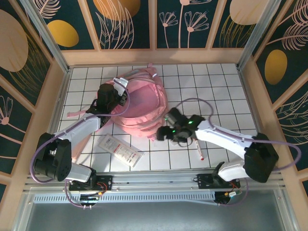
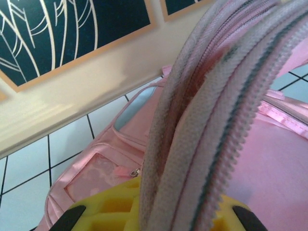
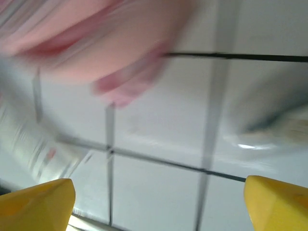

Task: Pack books, pencil case, and school supplies into a backpack

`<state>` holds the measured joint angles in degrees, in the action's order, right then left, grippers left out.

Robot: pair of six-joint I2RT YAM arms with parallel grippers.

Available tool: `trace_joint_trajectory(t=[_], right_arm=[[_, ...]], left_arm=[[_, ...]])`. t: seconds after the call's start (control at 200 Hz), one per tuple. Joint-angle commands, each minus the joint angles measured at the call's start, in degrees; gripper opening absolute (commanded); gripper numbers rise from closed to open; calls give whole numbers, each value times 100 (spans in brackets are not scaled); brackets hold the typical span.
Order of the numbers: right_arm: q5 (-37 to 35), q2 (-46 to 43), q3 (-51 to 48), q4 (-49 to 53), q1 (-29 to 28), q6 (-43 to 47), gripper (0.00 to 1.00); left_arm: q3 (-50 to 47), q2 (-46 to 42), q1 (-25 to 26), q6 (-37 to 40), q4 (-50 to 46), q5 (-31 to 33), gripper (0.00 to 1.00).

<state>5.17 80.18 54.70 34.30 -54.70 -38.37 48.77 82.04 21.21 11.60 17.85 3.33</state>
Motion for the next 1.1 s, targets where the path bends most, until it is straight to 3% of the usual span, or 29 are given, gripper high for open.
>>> trace_joint_trajectory(t=[0.0,0.215,0.325,0.515,0.706,0.761,0.841,0.916,0.956,1.026,1.096], right_arm=[[54,718,658,-407,-725,1597,91],[-746,2200,2011,-428,-1535,2508,98],[-684,2361,2231,-854,-1558,2877,98],[-745,1981,1933,-755,-1109,2637,98],[-1190,1136,982,-814,-487,1197,98],[-1832,1013,934,-180,-121,224,98],[-2183,1011,1175,1248,470,-1111,99],[-2331,932,1432,1609,324,-1262,99],[-2347,871,1540,1414,117,-1165,99],[-1883,800,1573,766,41,-919,99],[-1303,772,1477,103,300,-832,99]], left_arm=[[200,0,-210,-725,421,91,0],[98,-229,-695,-1235,392,-530,0],[158,-275,-799,-1083,248,-766,0],[195,-298,-797,-810,103,-966,0],[296,-125,-799,-669,134,-1806,0],[357,-45,-798,-719,78,-1889,0],[423,38,-794,-749,11,-1932,0],[454,114,-799,-665,-13,-2214,0],[474,157,-800,-641,-59,-2369,6],[540,211,-796,-732,-188,-2511,27],[580,192,-797,-830,-361,-2514,35]])
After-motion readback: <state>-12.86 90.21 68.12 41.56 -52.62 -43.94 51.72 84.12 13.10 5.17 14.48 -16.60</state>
